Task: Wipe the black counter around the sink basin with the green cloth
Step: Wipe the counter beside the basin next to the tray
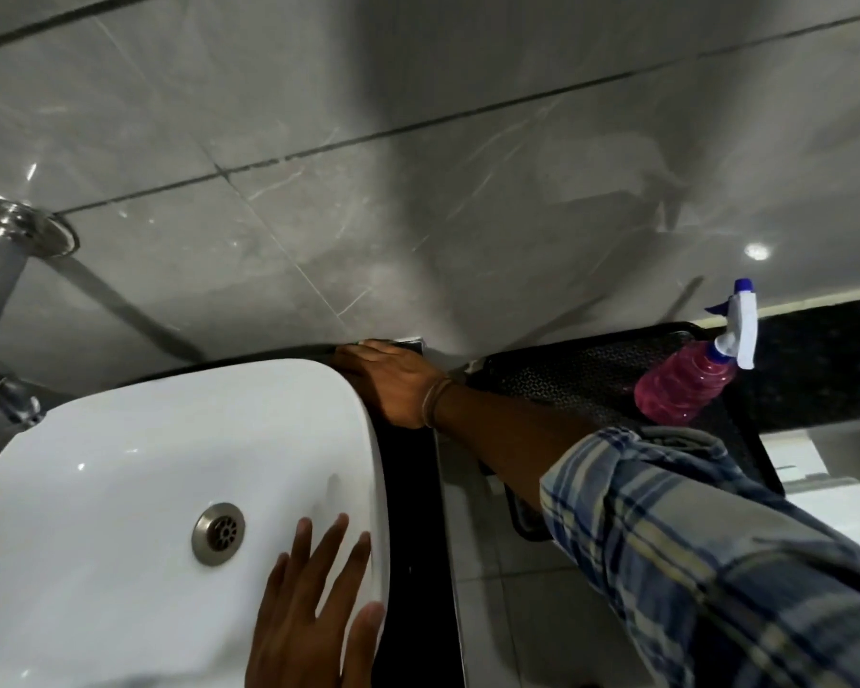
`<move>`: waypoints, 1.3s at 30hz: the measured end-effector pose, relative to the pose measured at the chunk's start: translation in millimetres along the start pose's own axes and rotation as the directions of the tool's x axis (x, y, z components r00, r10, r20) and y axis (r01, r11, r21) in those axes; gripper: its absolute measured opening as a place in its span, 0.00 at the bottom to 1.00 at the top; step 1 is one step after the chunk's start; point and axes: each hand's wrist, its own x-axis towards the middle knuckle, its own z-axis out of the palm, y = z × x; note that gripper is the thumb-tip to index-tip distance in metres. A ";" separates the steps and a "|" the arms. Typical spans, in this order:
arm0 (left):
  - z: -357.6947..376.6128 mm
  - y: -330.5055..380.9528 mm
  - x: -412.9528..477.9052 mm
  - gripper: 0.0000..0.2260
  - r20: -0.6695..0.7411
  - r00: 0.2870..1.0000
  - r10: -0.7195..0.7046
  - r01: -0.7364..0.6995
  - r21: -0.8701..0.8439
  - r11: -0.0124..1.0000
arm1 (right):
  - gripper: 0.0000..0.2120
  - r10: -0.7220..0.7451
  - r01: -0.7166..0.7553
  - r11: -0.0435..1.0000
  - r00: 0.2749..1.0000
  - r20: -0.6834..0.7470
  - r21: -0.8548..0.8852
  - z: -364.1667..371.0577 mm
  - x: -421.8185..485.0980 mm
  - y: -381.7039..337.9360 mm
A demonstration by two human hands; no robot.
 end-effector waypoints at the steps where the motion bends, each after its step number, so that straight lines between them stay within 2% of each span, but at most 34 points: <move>1: -0.2 -0.3 0.5 0.31 0.003 1.000 0.002 -0.002 0.001 1.000 | 0.24 0.021 -0.021 1.000 1.000 -0.004 0.002 -1.2 -4.0 2.5; 6: 1.0 -2.0 1.5 0.30 0.004 1.000 -0.004 0.004 -0.018 1.000 | 0.23 0.057 -0.056 0.998 0.998 0.038 -0.031 -9.5 -39.8 28.4; 14: 2.3 -3.0 2.2 0.31 -0.006 1.000 -0.015 0.015 -0.036 0.999 | 0.25 0.189 -0.192 0.981 0.980 0.067 0.035 -17.6 -68.0 25.4; 20: 5.6 -1.0 2.8 0.31 -0.047 0.999 -0.019 0.017 -0.048 0.999 | 0.26 0.098 -0.087 0.993 0.984 0.151 -0.080 -11.0 -22.0 2.8; 25: 9.5 -6.4 -6.3 0.28 -0.025 0.999 -0.023 0.020 -0.093 0.995 | 0.32 0.137 -0.130 0.990 0.970 0.201 -0.047 -5.4 -21.3 -11.5; 27: 9.5 -7.6 -8.1 0.27 -0.017 1.000 -0.024 0.023 -0.105 0.994 | 0.30 0.155 -0.144 0.987 0.969 0.190 -0.070 -5.4 -40.7 -21.3; 31: 9.2 -6.4 -9.8 0.26 -0.003 0.998 -0.059 0.058 -0.127 0.990 | 0.27 0.218 -0.205 0.974 0.963 0.160 -0.093 3.1 -105.8 -67.1; 35: 7.1 -6.0 -11.6 0.23 -0.022 0.999 -0.046 0.041 -0.188 0.981 | 0.27 0.323 -0.322 0.946 0.934 0.156 -0.030 14.5 -176.5 -149.2; 39: 7.1 -4.5 -14.0 0.22 -0.021 0.999 -0.025 0.020 -0.193 0.981 | 0.28 0.274 -0.273 0.961 0.924 0.268 -0.043 28.9 -241.6 -236.2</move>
